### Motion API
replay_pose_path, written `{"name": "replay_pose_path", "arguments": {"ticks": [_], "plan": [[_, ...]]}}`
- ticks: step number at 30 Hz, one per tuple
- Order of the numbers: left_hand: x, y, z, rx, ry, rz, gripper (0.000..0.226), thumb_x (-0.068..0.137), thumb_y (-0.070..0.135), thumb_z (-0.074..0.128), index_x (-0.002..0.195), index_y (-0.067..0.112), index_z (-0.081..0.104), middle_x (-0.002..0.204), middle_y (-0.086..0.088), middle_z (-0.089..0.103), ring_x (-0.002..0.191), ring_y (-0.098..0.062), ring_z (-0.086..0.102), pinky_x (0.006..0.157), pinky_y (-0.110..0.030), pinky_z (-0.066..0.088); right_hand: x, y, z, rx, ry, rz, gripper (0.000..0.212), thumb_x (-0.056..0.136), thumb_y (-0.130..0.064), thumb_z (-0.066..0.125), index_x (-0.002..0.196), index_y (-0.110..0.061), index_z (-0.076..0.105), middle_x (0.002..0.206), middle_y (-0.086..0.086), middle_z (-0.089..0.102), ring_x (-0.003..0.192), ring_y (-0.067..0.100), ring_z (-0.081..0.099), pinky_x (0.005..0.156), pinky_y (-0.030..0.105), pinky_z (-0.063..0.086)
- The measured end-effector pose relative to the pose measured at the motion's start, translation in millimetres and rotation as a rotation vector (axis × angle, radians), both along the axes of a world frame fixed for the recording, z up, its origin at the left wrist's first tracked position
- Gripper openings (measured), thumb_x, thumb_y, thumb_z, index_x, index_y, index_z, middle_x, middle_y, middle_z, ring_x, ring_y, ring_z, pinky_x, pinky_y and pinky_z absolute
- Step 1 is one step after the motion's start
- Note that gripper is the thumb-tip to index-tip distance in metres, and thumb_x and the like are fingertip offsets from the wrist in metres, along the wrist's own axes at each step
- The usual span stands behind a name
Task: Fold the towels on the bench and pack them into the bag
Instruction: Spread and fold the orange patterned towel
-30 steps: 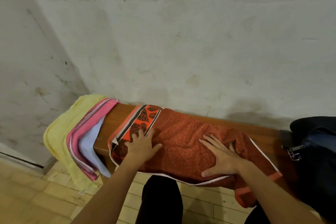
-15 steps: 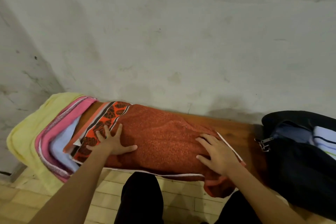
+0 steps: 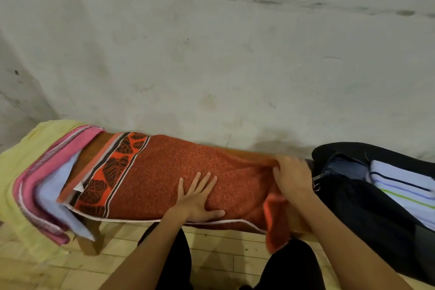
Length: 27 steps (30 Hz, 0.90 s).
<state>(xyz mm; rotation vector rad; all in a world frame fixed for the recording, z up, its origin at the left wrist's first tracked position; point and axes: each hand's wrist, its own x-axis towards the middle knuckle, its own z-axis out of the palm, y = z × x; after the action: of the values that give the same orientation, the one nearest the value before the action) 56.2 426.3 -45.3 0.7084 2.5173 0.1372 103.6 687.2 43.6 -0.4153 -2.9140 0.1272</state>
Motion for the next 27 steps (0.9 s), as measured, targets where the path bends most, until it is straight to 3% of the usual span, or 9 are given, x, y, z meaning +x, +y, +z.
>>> {"name": "replay_pose_path", "arguments": {"ticks": [2, 4, 8, 13, 16, 18, 21, 24, 27], "plan": [[-2, -4, -3, 0.005, 0.02, 0.02, 0.127, 0.048, 0.099, 0.019, 0.151, 0.038, -0.023, 0.157, 0.014, -0.032, 0.142, -0.013, -0.034, 0.109, -0.059, -0.026, -4, 3, 5, 0.211, 0.263, 0.113, 0.03, 0.074, 0.003, 0.062, 0.098, -0.011, 0.071, 0.098, 0.009, 0.071, 0.095, 0.033, 0.06, 0.085, 0.042, 0.041], [-3, -9, -3, -0.004, 0.027, 0.046, 0.132, 0.046, 0.1, 0.024, 0.151, 0.037, -0.025, 0.156, 0.014, -0.034, 0.143, -0.015, -0.033, 0.109, -0.059, -0.026, -3, 2, -2, 0.241, 0.347, 0.183, 0.041, 0.068, 0.009, 0.069, 0.104, -0.01, 0.069, 0.104, 0.01, 0.068, 0.098, 0.032, 0.06, 0.09, 0.042, 0.038], [-6, -17, 1, -0.024, 0.002, 0.103, 0.143, 0.037, 0.102, 0.033, 0.148, 0.037, -0.03, 0.148, 0.014, -0.042, 0.14, -0.017, -0.039, 0.108, -0.059, -0.027, 17, -4, -29, 0.074, 0.176, 0.101, 0.053, 0.079, -0.007, 0.064, 0.13, -0.018, 0.055, 0.127, 0.005, 0.056, 0.118, 0.026, 0.053, 0.101, 0.046, 0.039], [-13, -20, 6, -0.035, -0.057, 0.136, 0.148, 0.03, 0.102, 0.034, 0.146, 0.038, -0.032, 0.144, 0.016, -0.045, 0.139, -0.016, -0.04, 0.107, -0.059, -0.027, 45, -3, -69, -0.146, -0.25, 0.054, 0.048, 0.098, -0.038, 0.05, 0.143, -0.026, 0.041, 0.144, -0.003, 0.042, 0.134, 0.019, 0.04, 0.109, 0.041, 0.038], [-15, -24, 6, -0.03, -0.062, 0.13, 0.148, 0.029, 0.102, 0.033, 0.147, 0.039, -0.031, 0.142, 0.018, -0.046, 0.138, -0.014, -0.041, 0.106, -0.059, -0.028, 55, 0, -78, -0.124, -0.238, 0.05, 0.046, 0.099, -0.047, 0.045, 0.139, -0.026, 0.048, 0.136, -0.004, 0.05, 0.126, 0.017, 0.046, 0.101, 0.035, 0.044], [-14, -27, 4, -0.035, -0.057, 0.111, 0.148, 0.029, 0.102, 0.033, 0.147, 0.038, -0.031, 0.146, 0.017, -0.045, 0.138, -0.015, -0.041, 0.106, -0.059, -0.028, 60, 0, -78, -0.162, -0.224, 0.046, 0.051, 0.098, -0.049, 0.046, 0.143, -0.025, 0.042, 0.131, -0.005, 0.049, 0.121, 0.016, 0.046, 0.093, 0.034, 0.05], [-14, -31, 2, -0.005, -0.061, 0.089, 0.141, 0.044, 0.1, 0.043, 0.149, 0.038, -0.026, 0.154, 0.015, -0.037, 0.14, -0.014, -0.038, 0.106, -0.058, -0.028, 61, -3, -70, -0.134, -0.292, 0.019, 0.056, 0.097, -0.059, 0.04, 0.142, -0.027, 0.038, 0.129, -0.004, 0.052, 0.117, 0.019, 0.052, 0.084, 0.036, 0.051], [-11, -37, 2, 0.062, -0.067, 0.113, 0.115, 0.073, 0.081, 0.055, 0.153, 0.038, -0.016, 0.159, 0.015, -0.025, 0.145, -0.015, -0.029, 0.11, -0.056, -0.023, 55, -9, -56, -0.135, -0.357, -0.049, 0.055, 0.095, -0.068, 0.032, 0.127, -0.026, 0.048, 0.111, 0.003, 0.067, 0.103, 0.027, 0.064, 0.078, 0.039, 0.047], [-5, -38, -1, 0.134, -0.021, 0.169, 0.089, 0.086, 0.069, 0.051, 0.154, 0.036, 0.005, 0.16, 0.011, -0.006, 0.149, -0.017, -0.017, 0.116, -0.056, -0.017, 43, -12, -46, -0.161, -0.294, -0.089, 0.058, 0.096, -0.067, 0.03, 0.109, -0.023, 0.064, 0.102, 0.005, 0.071, 0.097, 0.03, 0.067, 0.079, 0.037, 0.047]]}}
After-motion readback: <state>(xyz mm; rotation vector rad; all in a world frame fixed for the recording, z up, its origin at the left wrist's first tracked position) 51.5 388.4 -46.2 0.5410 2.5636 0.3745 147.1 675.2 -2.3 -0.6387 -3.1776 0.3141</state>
